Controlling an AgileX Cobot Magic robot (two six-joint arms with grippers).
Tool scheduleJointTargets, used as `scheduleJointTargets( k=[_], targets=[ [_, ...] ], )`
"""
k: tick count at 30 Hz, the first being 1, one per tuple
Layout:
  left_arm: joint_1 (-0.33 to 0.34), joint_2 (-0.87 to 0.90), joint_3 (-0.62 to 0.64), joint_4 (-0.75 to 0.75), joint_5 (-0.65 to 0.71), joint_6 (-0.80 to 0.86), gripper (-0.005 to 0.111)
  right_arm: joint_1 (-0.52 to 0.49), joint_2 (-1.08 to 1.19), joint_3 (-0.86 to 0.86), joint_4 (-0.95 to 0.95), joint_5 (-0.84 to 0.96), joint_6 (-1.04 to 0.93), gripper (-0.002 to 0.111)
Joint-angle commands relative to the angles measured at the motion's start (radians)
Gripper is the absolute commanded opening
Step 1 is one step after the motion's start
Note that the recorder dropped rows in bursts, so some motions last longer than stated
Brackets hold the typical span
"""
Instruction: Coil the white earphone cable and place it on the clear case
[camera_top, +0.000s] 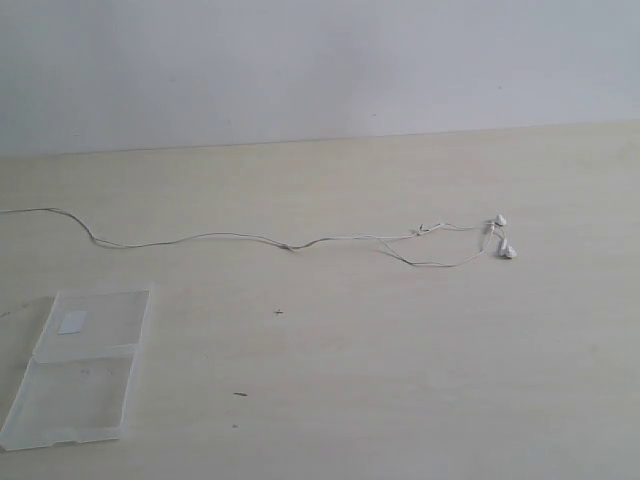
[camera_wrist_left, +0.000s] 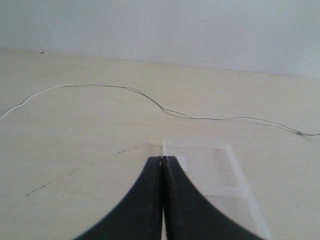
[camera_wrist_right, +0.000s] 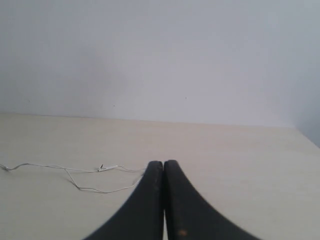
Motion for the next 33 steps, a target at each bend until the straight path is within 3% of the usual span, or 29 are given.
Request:
scheduleJointTargets(
  k=[1,5,7,10,13,16,22,27,33],
  targets=[
    [0.002,-0.004,0.000,-0.005,-0.005,-0.006,0.000,-0.002,-0.006,0.005,0.049,-0.090,0.036,0.000],
    [0.002,-0.004,0.000,-0.005,-0.005,-0.006,0.000,0.000,-0.006,0.005,0.485,-0.354,0.393,0.000],
    [0.002,-0.004,0.000,-0.005,-0.005,-0.006,0.000,0.000,-0.006,-0.085,0.428,-0.332,0.413,0.000],
    [0.002,-0.004,0.000,-0.005,-0.005,-0.006,0.000,0.000,0.072,-0.385,0.119,-0.034,0.411,0.000],
    [0.002,-0.004,0.000,-0.005,-0.005,-0.006,0.000,0.000,0.240,-0.657,0.142,0.310,0.206,0.000],
    [0.002,-0.004,0.000,-0.005,-0.005,-0.006,0.000,0.000,0.328,-0.741,0.248,0.486,0.026,0.000],
    [0.002,-0.004,0.000,-0.005,-0.005,-0.006,0.000,0.000,0.380,-0.759,0.325,0.514,-0.008,0.000],
    [0.002,-0.004,0.000,-0.005,-0.005,-0.006,0.000,0.000,0.475,-0.759,0.833,0.580,-0.556,0.000],
    [0.002,-0.004,0.000,-0.005,-0.005,-0.006,0.000,0.000,0.721,-0.761,1.195,0.578,-0.909,0.000]
  ],
)
